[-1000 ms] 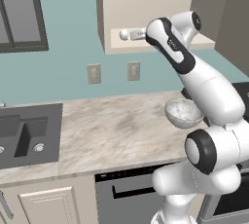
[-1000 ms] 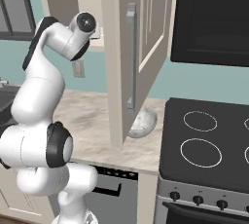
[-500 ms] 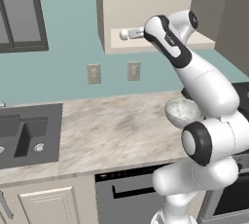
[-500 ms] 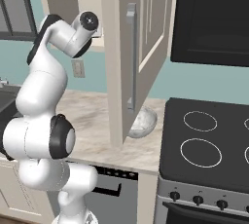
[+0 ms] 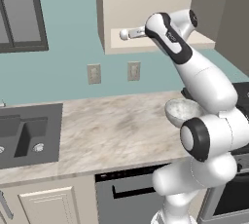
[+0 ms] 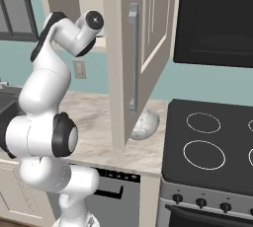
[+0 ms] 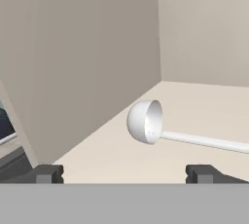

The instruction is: Open the cabinet and move the ladle to the pot. Then close the cabinet.

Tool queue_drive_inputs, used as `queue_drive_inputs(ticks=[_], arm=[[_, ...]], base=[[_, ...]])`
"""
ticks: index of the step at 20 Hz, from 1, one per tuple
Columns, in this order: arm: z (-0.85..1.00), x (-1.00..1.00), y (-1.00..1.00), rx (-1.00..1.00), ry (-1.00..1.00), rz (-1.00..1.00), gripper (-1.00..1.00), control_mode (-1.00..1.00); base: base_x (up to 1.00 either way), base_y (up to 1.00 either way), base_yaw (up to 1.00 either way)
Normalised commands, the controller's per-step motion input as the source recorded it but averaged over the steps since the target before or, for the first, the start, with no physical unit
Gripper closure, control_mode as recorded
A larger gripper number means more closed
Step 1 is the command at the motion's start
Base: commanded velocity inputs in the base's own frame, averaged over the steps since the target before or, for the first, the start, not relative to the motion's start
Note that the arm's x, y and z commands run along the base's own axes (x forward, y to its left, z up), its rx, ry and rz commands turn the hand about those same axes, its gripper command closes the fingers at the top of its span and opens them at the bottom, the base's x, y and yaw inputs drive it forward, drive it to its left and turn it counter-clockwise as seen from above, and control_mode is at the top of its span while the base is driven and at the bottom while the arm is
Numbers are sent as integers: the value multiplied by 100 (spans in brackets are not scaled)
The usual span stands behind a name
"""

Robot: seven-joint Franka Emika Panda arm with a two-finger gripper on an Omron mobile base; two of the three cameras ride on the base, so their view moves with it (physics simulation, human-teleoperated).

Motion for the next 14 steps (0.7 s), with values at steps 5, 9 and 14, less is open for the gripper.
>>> queue_drive_inputs(ticks=[5,9,14], arm=[[0,0,7,0,0,5,-100,-100],[0,5,15,0,0,4,-100,-100],[0,21,21,0,1,3,-100,-100]], base=[[0,0,0],[0,0,0],[0,0,0]])
